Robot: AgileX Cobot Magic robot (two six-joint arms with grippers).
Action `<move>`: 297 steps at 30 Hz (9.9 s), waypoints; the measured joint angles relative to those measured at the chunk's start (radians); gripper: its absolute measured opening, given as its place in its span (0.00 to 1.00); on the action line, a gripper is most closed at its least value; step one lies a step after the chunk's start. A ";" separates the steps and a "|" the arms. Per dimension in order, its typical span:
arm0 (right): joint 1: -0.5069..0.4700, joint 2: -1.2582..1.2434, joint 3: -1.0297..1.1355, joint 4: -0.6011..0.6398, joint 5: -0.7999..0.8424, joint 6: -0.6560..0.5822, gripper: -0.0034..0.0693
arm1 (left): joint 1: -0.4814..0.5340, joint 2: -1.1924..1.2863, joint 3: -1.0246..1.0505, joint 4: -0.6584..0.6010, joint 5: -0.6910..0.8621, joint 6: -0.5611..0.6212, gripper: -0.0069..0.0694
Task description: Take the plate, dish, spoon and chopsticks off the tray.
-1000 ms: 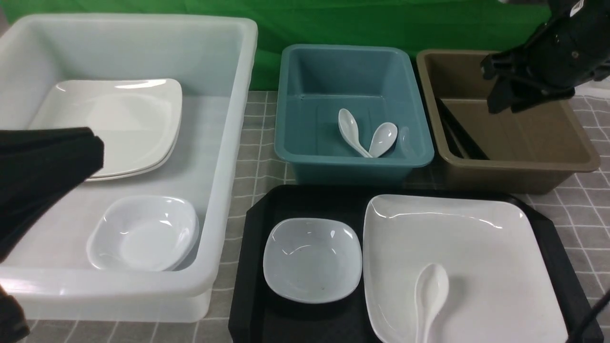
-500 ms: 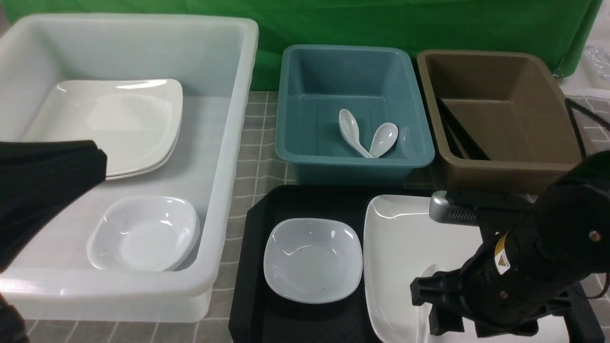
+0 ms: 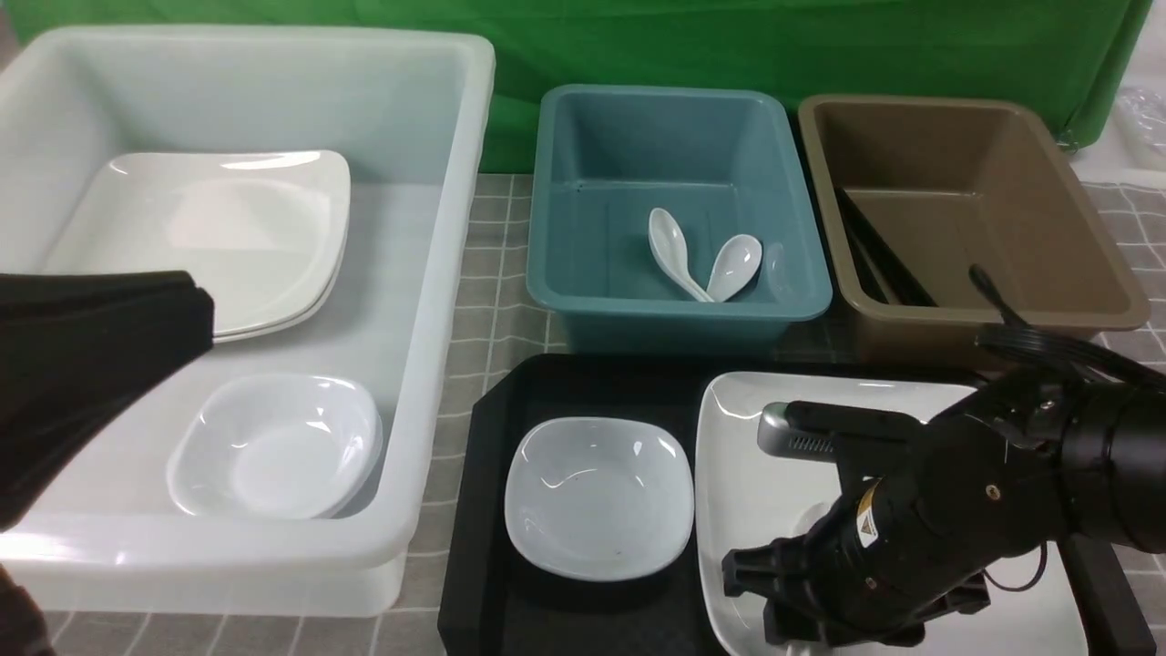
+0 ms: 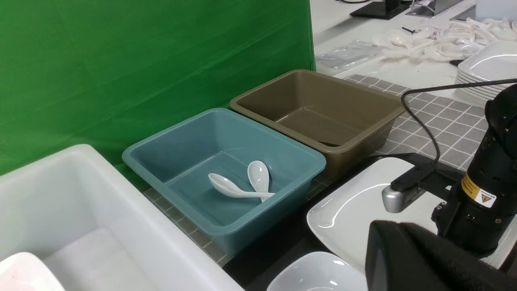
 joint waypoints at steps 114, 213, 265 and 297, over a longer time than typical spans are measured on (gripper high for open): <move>0.448 -0.230 -0.436 -0.478 0.688 -0.165 0.14 | 0.000 0.000 0.000 0.109 0.029 0.004 0.12; 0.253 0.577 -1.491 -0.083 0.284 -1.073 0.36 | 0.000 -0.278 -0.149 0.521 0.608 -0.574 0.12; 0.172 -1.149 -0.083 -0.305 0.638 -0.321 0.08 | -0.442 1.380 -0.513 0.629 0.118 -0.658 0.70; 0.172 -1.071 -0.083 -0.298 0.389 -0.269 0.12 | -0.444 0.801 -0.522 0.621 0.264 -0.593 0.13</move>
